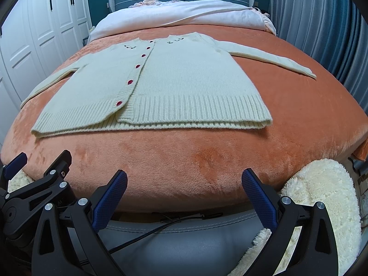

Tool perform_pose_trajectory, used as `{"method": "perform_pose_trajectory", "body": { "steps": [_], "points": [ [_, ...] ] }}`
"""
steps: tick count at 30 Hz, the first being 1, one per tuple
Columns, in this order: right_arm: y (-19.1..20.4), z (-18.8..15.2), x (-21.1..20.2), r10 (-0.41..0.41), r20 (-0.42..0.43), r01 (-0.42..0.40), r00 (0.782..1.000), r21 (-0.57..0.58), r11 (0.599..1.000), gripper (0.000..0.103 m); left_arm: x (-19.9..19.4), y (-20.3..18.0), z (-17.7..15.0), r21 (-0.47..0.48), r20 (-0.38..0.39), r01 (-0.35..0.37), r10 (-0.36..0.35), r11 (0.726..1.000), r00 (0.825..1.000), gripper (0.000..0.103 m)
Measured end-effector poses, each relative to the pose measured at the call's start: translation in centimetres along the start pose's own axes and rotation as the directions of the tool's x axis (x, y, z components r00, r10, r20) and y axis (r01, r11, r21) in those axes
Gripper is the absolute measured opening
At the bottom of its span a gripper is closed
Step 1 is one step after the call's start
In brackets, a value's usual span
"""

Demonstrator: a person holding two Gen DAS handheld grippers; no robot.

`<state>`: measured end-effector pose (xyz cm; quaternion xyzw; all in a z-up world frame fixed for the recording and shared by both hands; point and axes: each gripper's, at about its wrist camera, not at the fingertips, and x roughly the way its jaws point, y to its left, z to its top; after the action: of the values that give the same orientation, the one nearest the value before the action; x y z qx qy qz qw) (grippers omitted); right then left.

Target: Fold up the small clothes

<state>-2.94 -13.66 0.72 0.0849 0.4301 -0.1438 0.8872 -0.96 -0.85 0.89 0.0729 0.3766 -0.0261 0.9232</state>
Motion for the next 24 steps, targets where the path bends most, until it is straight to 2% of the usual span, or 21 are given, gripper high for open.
{"method": "perform_pose_trajectory", "body": {
  "steps": [24],
  "points": [
    [0.04,-0.14,0.13,0.003,-0.006,-0.003,1.000,0.001,1.000,0.098,0.01,0.03,-0.03,0.000,0.001,0.000,0.000,1.000,1.000,0.098]
  ]
}}
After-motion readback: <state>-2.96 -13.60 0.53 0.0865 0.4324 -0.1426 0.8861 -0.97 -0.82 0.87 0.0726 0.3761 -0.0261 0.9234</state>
